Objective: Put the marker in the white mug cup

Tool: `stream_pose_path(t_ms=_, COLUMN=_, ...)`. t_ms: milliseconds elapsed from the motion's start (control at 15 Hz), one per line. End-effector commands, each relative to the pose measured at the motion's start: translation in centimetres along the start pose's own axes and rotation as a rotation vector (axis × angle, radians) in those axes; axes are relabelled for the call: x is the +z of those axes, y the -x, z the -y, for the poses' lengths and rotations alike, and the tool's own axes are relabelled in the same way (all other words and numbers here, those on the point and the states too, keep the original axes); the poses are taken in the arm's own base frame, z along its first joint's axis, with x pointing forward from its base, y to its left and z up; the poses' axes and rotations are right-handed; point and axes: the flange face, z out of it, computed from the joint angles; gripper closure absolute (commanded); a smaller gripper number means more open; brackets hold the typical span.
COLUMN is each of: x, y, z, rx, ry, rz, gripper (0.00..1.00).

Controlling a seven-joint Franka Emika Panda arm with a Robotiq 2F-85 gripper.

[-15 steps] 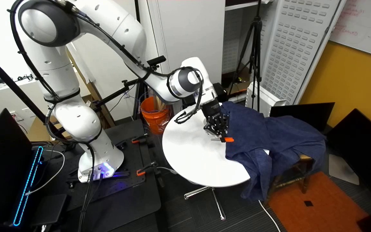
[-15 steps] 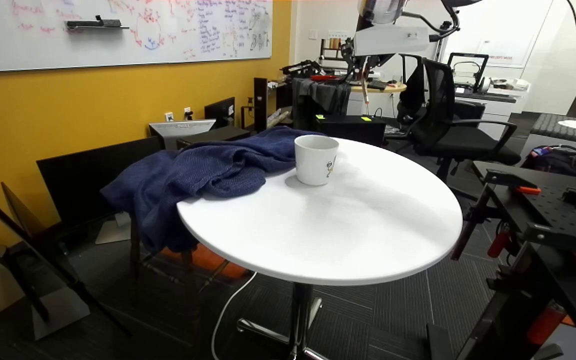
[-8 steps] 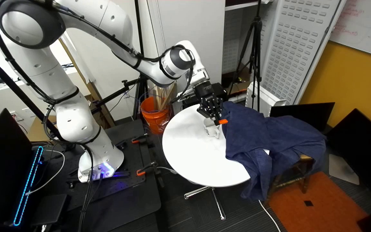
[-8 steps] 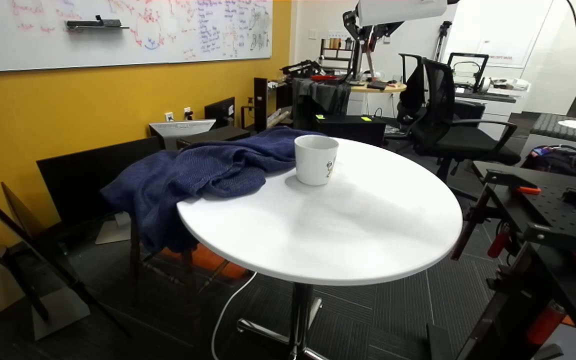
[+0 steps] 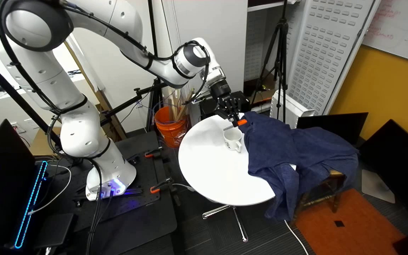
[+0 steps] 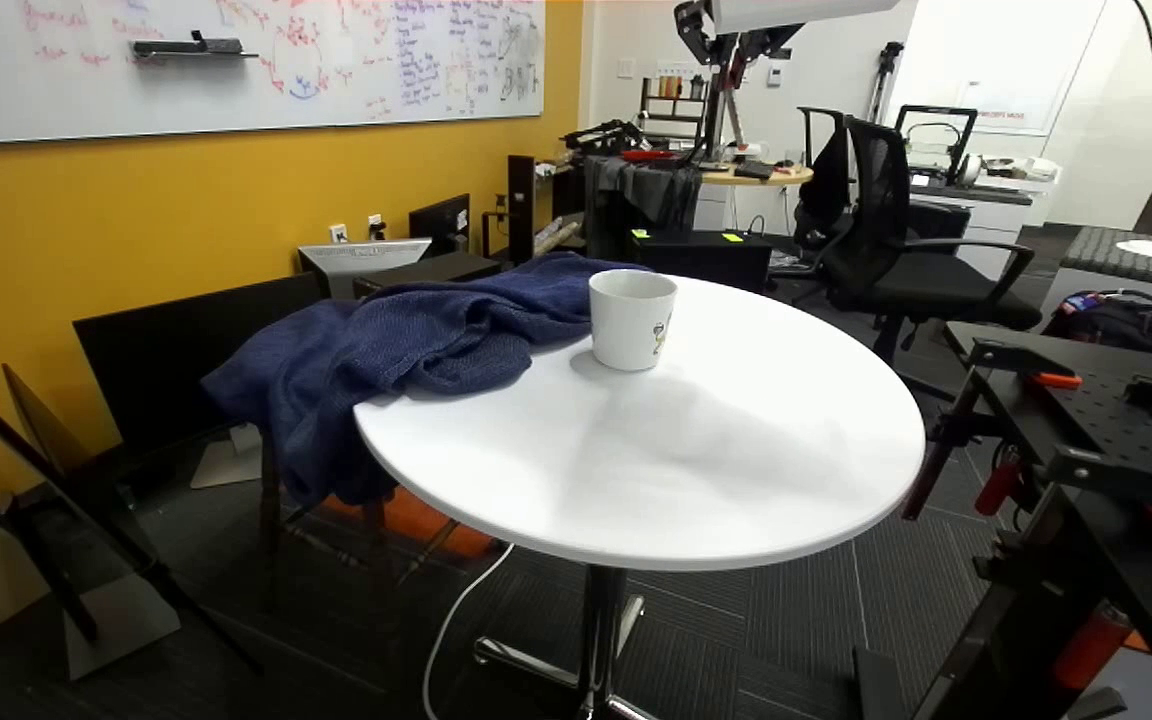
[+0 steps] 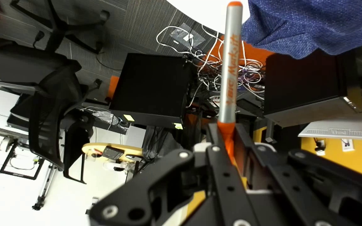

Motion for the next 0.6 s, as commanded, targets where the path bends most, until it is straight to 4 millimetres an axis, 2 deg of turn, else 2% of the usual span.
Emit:
stream_pose_path(t_ms=0, x=-1.9, y=0.7, z=1.6, rx=0.004, ry=0.015, rz=-0.010, gripper=0.96)
stream_pose_path(t_ms=200, x=-3.2, y=1.9, z=3.2, rx=-0.013, ry=0.009, rz=-0.018, gripper=0.96)
stream_pose_path(t_ms=533, x=-3.3, y=4.1, z=6.0, rx=-0.052, ry=0.014, rz=-0.018, gripper=0.96)
